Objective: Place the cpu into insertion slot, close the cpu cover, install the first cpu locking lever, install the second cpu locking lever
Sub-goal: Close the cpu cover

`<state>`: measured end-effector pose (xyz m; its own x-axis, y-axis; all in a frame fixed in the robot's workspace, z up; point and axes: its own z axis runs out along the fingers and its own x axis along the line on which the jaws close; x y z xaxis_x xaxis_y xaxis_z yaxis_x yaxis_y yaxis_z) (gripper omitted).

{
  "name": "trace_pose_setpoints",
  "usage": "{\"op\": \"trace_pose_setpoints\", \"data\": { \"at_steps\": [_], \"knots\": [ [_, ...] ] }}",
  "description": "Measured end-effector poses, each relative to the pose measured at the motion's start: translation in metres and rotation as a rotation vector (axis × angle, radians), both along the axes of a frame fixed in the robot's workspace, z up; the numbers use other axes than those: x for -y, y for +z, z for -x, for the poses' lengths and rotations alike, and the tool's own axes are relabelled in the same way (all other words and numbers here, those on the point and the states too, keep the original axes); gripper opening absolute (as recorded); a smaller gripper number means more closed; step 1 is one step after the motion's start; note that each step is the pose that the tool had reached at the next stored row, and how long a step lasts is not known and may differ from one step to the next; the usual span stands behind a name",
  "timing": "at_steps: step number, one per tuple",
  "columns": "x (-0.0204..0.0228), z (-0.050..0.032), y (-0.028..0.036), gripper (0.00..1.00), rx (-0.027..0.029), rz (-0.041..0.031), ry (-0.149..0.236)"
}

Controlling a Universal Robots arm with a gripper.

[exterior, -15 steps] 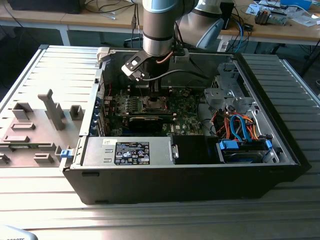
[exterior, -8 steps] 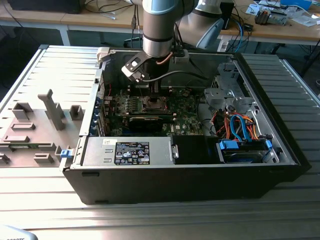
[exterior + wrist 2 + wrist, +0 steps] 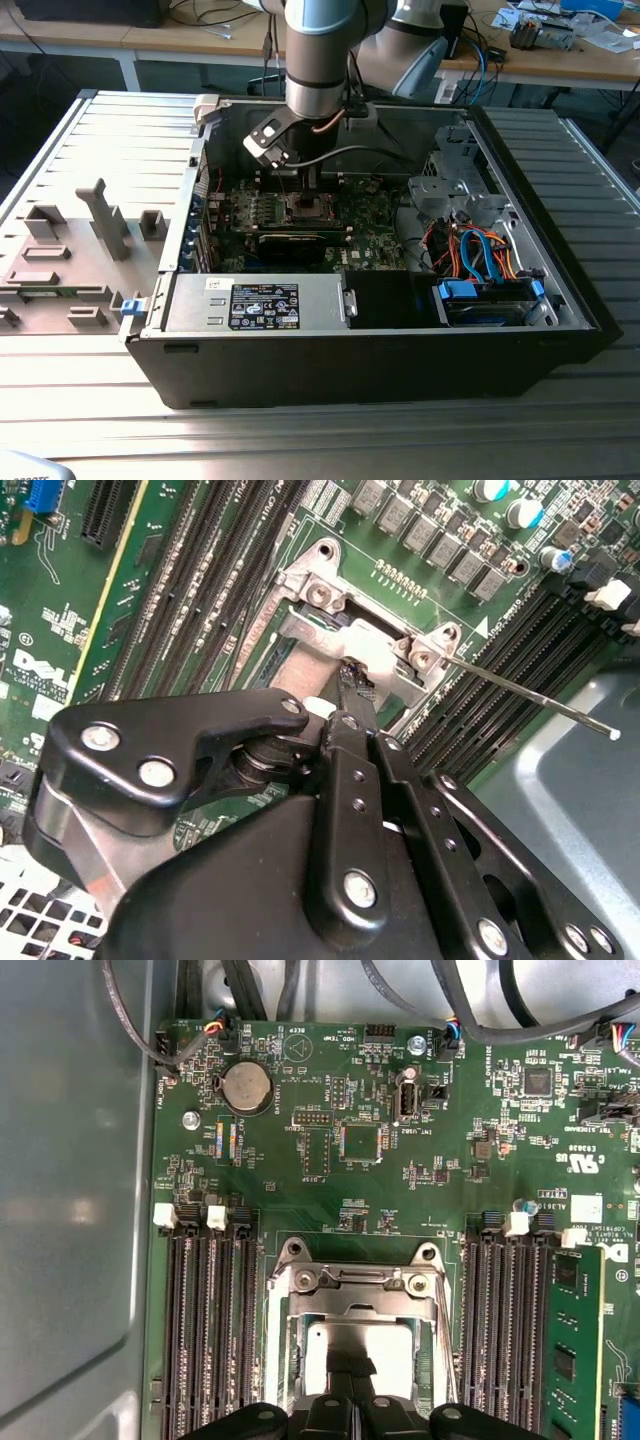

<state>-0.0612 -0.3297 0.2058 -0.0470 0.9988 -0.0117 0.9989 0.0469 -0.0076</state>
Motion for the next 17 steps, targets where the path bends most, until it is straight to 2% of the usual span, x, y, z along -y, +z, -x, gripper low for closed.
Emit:
{"op": "trace_pose_setpoints", "data": {
  "at_steps": [4,8,9,11,13,17],
  "knots": [
    [-0.0001,0.0005,0.0012,0.11,0.0004,-0.0005,0.0],
    [-0.0001,-0.0002,0.0108,0.11,0.0002,-0.0003,0.0],
    [-0.0001,0.0002,0.0109,0.11,0.0003,-0.0009,0.0],
    [0.0,0.0083,0.011,0.11,0.0002,-0.0053,0.0],
    [-0.0001,0.0107,0.0101,0.11,0.0004,-0.0058,0.0],
    [0.0,0.0112,0.001,0.11,0.0002,-0.0051,0.0]
  ]
}}
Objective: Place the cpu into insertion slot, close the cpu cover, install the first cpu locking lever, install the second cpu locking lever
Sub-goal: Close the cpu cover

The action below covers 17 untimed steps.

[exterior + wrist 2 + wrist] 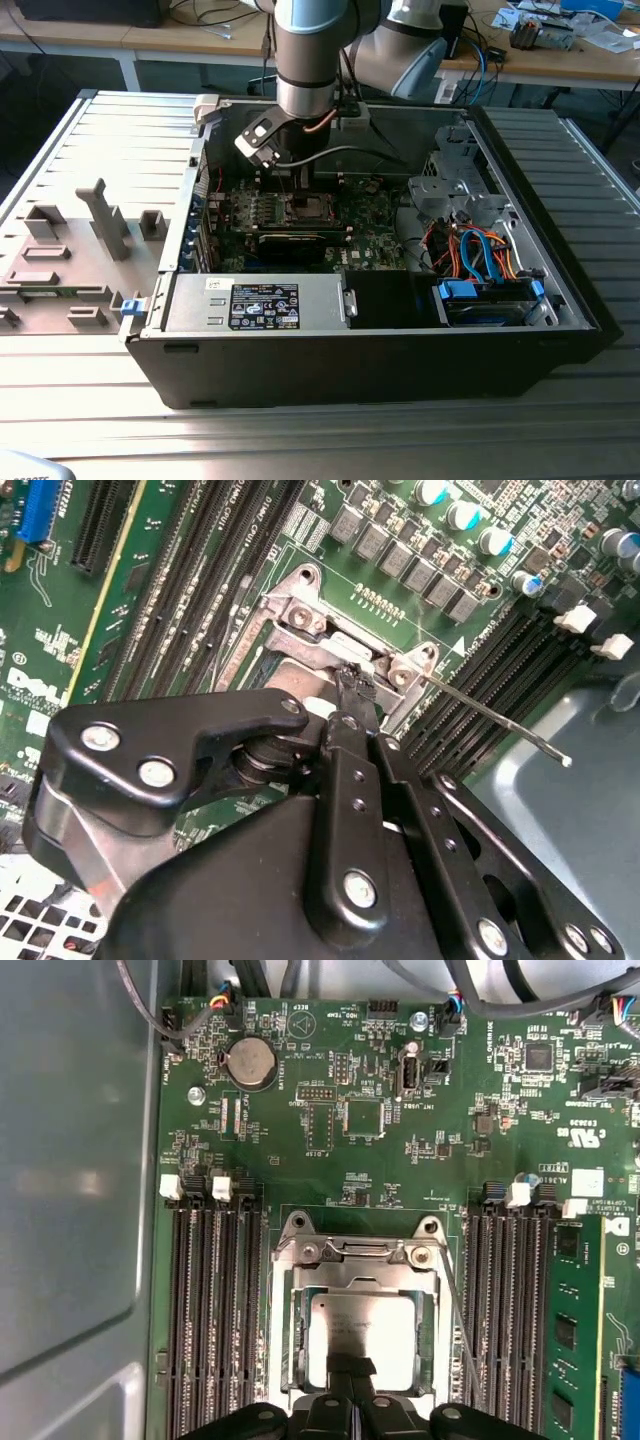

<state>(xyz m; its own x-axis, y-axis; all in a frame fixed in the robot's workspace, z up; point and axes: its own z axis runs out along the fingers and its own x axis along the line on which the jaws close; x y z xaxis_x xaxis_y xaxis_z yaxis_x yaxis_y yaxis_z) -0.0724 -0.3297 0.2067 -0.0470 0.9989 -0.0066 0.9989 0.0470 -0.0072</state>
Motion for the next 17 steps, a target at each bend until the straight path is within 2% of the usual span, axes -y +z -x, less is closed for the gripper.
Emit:
{"op": "trace_pose_setpoints", "data": {
  "at_steps": [4,9,12,17],
  "knots": [
    [0.0,0.0001,-0.0021,0.11,-0.0004,0.0021,0.0],
    [0.0,-0.0003,-0.0025,0.11,-0.0003,0.01,0.0],
    [0.0,-0.0096,-0.0021,0.11,-0.0001,0.0101,0.0],
    [-0.0002,-0.0181,-0.0008,0.11,0.0001,0.0095,0.0]
  ]
}}
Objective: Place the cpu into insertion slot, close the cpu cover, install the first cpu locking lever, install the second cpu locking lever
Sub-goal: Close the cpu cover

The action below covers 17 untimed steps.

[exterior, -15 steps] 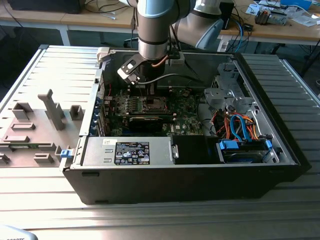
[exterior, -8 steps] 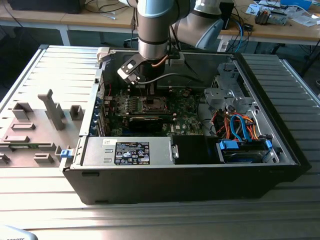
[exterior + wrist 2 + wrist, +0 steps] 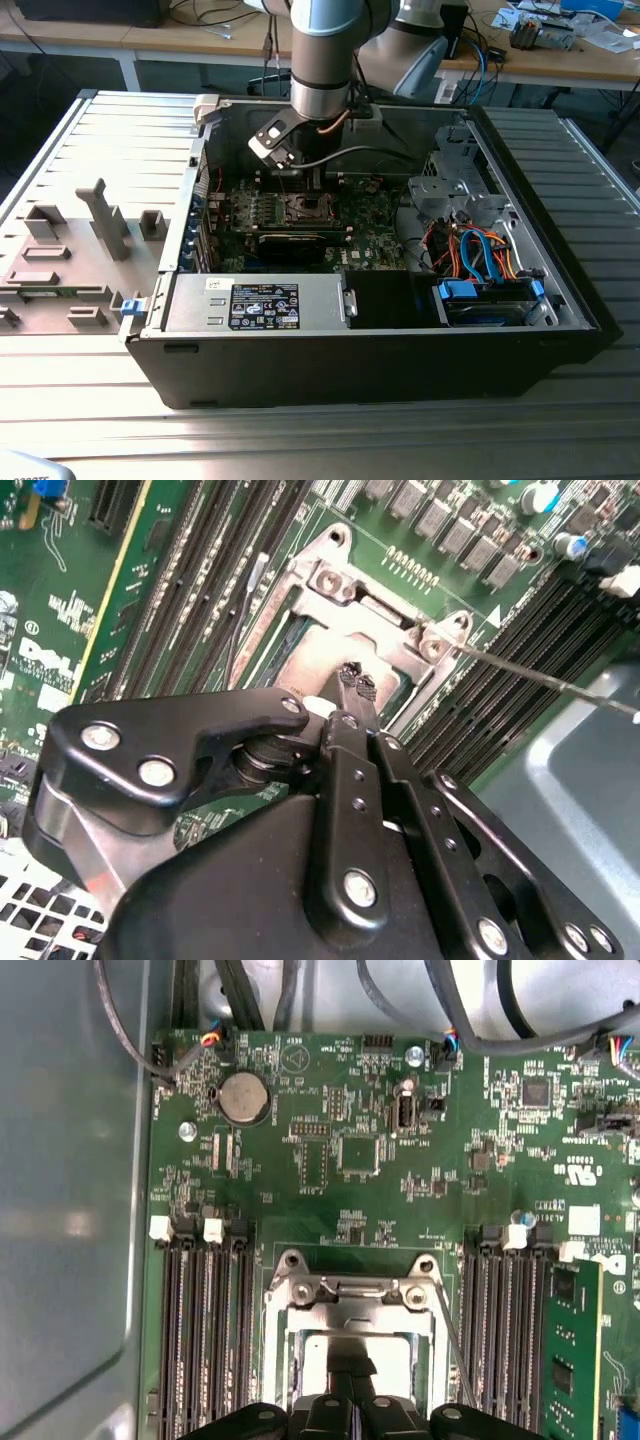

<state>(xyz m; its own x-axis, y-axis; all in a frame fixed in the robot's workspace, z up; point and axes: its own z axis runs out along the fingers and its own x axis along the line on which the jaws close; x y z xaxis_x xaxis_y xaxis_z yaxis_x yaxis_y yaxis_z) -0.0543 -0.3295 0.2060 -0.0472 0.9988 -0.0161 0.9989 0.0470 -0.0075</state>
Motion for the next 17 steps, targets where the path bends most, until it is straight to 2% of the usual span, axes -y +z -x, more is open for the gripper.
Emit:
{"op": "trace_pose_setpoints", "data": {
  "at_steps": [8,17],
  "knots": [
    [0.0002,-0.004,0.0035,0.11,-0.0007,0.0007,0.0],
    [0.0002,-0.018,0.0036,0.11,-0.0062,0.0012,0.0]
  ]
}}
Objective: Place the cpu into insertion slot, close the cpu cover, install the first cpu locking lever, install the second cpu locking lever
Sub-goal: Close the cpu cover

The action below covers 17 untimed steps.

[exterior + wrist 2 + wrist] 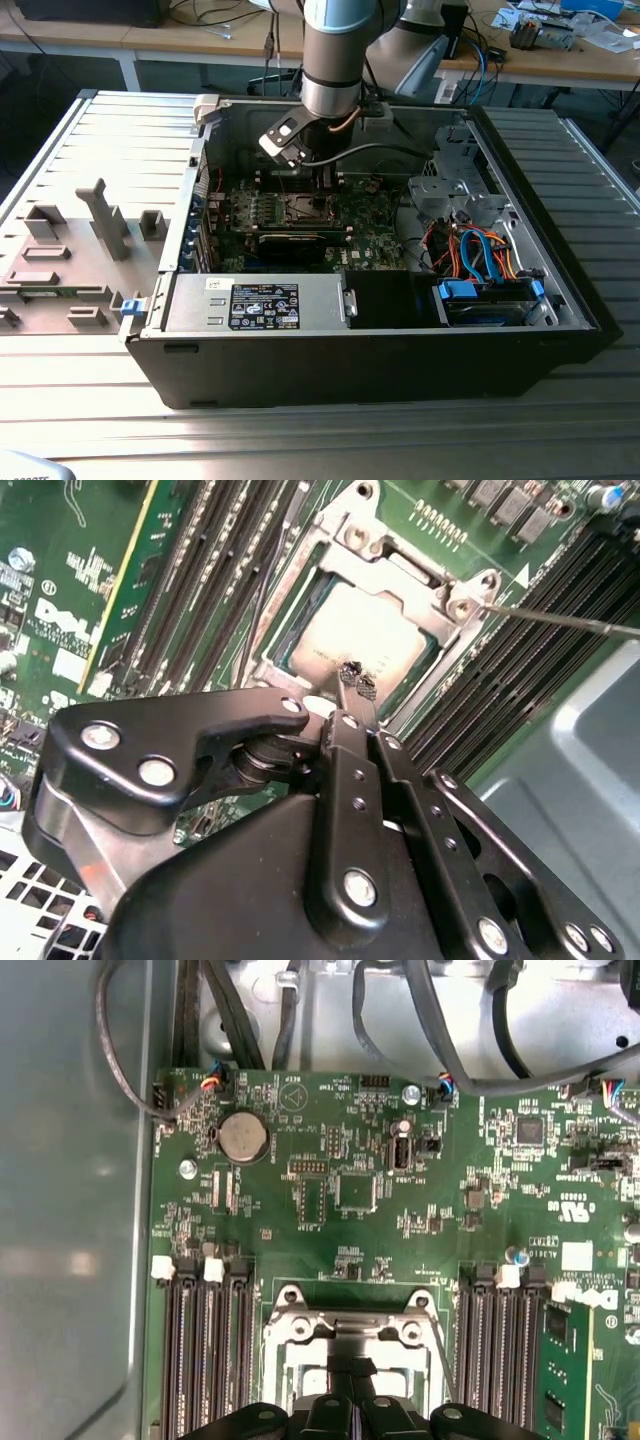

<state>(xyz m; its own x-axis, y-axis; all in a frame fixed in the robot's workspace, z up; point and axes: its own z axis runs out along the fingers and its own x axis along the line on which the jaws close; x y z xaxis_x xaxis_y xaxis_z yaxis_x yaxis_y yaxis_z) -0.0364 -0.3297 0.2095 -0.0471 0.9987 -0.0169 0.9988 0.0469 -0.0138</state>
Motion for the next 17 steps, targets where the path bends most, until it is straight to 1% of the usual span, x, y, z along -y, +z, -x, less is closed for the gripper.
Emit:
{"op": "trace_pose_setpoints", "data": {
  "at_steps": [2,5,10,12,14,15,17],
  "knots": [
    [0.0,-0.0054,0.0,0.11,-0.0027,0.0003,0.0],
    [0.0,-0.0105,0.0,0.11,-0.0049,0.0003,0.0],
    [0.0,-0.0149,0.0,0.11,-0.0063,0.0003,0.0],
    [-0.0001,-0.0151,0.003,0.11,-0.0062,0.0007,0.0],
    [0.0,-0.015,0.0093,0.11,-0.0062,0.0009,0.0],
    [0.0,-0.015,0.0114,0.11,-0.0063,0.001,0.0],
    [0.0,-0.0134,0.0125,0.11,-0.0062,0.0008,0.001]
  ]
}}
